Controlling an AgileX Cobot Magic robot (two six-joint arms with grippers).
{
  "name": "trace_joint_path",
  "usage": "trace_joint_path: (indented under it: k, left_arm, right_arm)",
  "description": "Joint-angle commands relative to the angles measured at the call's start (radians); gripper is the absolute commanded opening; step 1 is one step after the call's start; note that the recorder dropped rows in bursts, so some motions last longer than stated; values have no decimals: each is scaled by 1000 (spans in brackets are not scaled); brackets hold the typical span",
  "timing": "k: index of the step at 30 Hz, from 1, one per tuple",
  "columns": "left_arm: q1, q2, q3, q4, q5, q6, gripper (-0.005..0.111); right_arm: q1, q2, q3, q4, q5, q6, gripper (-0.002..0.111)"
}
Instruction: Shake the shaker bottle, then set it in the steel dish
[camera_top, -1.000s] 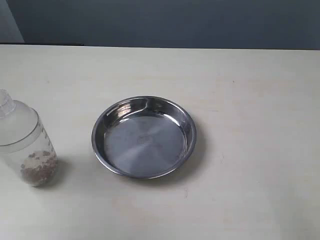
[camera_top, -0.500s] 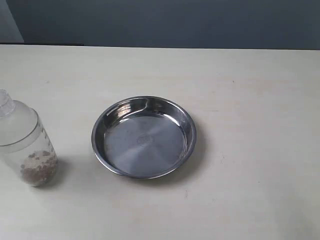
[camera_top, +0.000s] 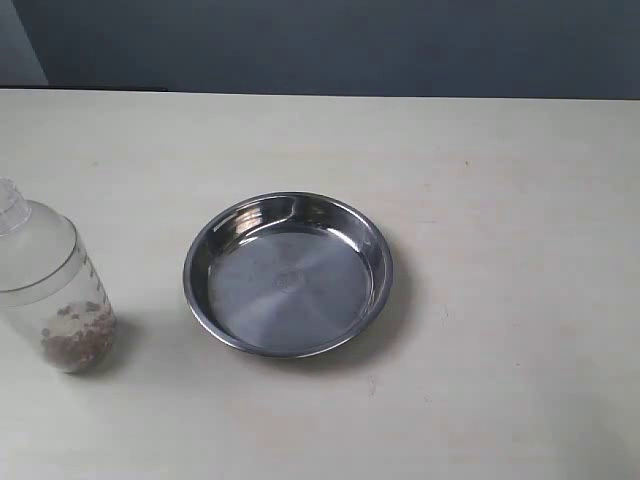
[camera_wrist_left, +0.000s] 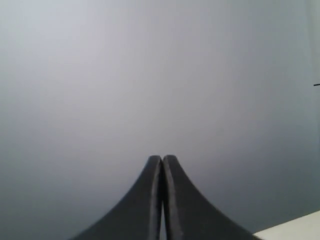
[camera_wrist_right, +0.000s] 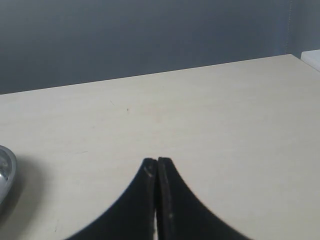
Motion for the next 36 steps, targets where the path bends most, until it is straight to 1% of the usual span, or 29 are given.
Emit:
trace_joint_path:
  k: [1,5,11,13,15,17,19,20,21,22,25,31,32,34,35,36]
  left_arm:
    - [5,129,-36,-64,67,6,0]
    - [5,156,6,13,58,9,0]
    - [5,156,38,12,32,9,0]
    - [5,149,84,25,-17,9,0]
    - [7,146,163,6,-106,9,0]
    - [7,146,260,-49,-248,9,0]
    - [7,146,370,-163,-438,9,0]
    - [7,146,404,-190,-519,9,0]
    - [7,146,435,-197,-557,10,0]
    - [7,144,446,-199,-551,10,0]
    - [7,144,444,-204,-470,60,0]
    - [7,144,444,-206,-493,61,0]
    - [7,144,442,-285,-489,61,0]
    - [7,144,440,-393,-505,61,0]
    - [7,144,438,-386,-505,61,0]
    - [7,144,438,-338,-490,97,0]
  right_arm:
    - [-5,-5,1,0,-13,-2,-1]
    - [-5,-5,1,0,-13,-2,-1]
    - [-5,-5,1,0,-13,-2,-1]
    - [-5,-5,1,0,-13,-2,-1]
    - [-5,-5,1,0,-13,-2,-1]
    - [-5,-5,1,0,-13,-2,-1]
    - [-5,-5,1,0,-13,-2,-1]
    - [-5,-5,1,0,-13,-2,-1]
    - [-5,-5,1,0,-13,-2,-1]
    - [-5,-5,1,0,-13,-2,-1]
    - [-5,-5,1,0,-13,-2,-1]
    - [-5,-5,1,0,-13,-2,-1]
    - [-5,-5,1,0,-13,-2,-1]
    - [-5,-5,1,0,-13,-2,-1]
    - [-5,-5,1,0,-13,-2,-1]
    - [-5,-5,1,0,-13,-2,-1]
